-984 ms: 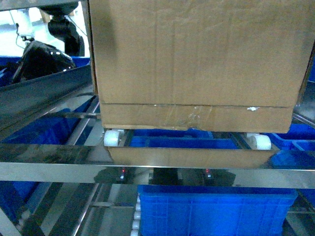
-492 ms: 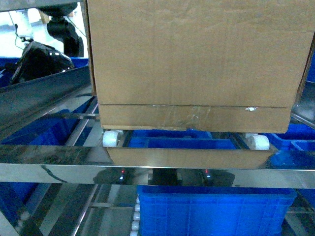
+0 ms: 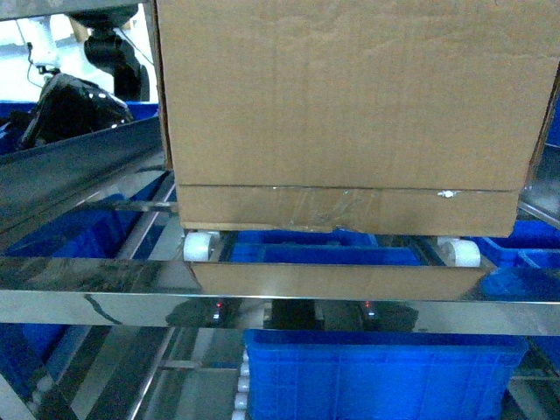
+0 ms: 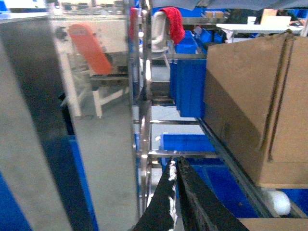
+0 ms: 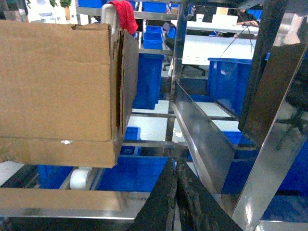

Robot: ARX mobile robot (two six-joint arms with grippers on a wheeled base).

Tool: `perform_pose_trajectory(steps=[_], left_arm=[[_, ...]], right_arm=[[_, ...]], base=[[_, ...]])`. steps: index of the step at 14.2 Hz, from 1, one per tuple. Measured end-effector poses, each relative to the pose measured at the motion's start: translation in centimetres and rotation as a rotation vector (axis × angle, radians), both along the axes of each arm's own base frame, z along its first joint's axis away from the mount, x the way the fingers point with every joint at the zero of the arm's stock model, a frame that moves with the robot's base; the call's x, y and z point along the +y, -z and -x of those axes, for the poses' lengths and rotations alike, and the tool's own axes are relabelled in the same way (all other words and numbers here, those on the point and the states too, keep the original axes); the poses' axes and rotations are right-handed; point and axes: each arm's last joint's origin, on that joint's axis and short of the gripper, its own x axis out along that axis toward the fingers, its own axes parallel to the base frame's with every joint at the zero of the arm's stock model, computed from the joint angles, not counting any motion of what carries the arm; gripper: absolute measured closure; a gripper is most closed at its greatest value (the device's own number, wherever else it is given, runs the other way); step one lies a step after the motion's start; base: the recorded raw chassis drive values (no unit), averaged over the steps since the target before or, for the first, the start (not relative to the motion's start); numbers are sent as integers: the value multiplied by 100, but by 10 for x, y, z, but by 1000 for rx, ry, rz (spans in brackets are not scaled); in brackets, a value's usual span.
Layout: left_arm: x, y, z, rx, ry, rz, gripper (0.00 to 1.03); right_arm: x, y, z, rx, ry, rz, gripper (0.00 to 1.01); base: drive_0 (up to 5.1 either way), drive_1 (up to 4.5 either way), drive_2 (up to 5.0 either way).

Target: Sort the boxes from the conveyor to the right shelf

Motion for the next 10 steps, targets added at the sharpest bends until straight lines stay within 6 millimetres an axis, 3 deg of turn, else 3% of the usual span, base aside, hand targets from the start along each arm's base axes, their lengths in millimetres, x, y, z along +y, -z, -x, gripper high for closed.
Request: perform_pose_trajectory(steps=[10], left_arm=[[-2,22,33,-3,23,0,101]], right_arm=[[0,22,26,-5,0,0,99]], base=[[0,0,0]])
